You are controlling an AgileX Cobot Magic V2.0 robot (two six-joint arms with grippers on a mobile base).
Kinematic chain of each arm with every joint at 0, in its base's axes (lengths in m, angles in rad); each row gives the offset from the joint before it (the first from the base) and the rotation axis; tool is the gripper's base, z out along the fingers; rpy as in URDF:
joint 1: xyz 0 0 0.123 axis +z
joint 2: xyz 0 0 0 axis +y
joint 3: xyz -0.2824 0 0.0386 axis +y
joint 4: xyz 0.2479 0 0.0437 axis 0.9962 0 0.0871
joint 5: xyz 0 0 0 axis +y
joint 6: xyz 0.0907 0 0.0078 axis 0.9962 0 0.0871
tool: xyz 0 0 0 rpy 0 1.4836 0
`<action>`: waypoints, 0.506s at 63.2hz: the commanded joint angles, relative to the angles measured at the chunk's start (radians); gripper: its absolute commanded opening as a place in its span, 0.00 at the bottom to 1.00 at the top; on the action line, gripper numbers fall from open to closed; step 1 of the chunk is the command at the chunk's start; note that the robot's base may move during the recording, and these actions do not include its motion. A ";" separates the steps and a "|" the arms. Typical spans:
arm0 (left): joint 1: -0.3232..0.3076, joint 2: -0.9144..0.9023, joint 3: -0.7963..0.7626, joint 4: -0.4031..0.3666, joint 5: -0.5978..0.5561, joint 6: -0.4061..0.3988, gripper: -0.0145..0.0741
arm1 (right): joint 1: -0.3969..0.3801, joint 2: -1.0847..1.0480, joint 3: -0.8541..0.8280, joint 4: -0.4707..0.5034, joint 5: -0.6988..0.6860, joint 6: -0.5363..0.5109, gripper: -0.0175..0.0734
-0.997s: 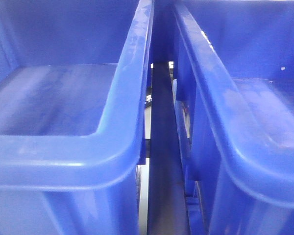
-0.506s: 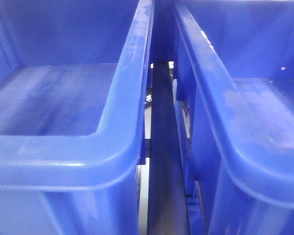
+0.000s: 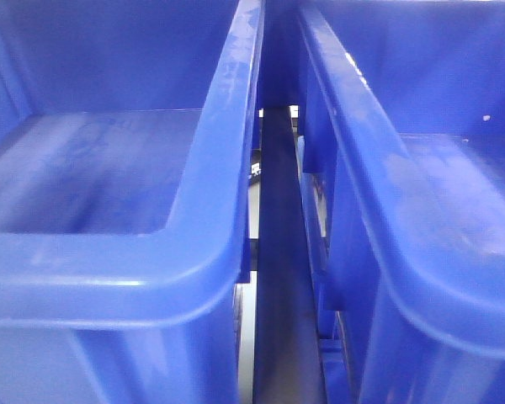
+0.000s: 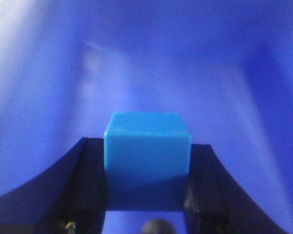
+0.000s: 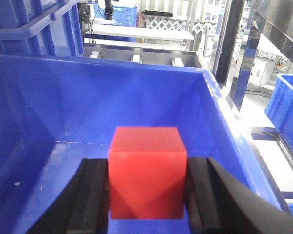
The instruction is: Sort and place red and blue blocks on shelf
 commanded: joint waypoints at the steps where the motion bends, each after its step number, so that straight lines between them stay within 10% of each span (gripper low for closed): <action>1: -0.052 0.022 -0.036 0.040 -0.131 -0.004 0.30 | -0.002 0.002 -0.031 -0.004 -0.085 0.001 0.25; 21: -0.089 0.094 -0.036 0.095 -0.198 -0.004 0.32 | -0.002 0.002 -0.031 -0.004 -0.084 0.001 0.25; 32: -0.089 0.098 -0.036 0.095 -0.198 -0.004 0.55 | -0.002 0.002 -0.031 -0.004 -0.083 0.001 0.25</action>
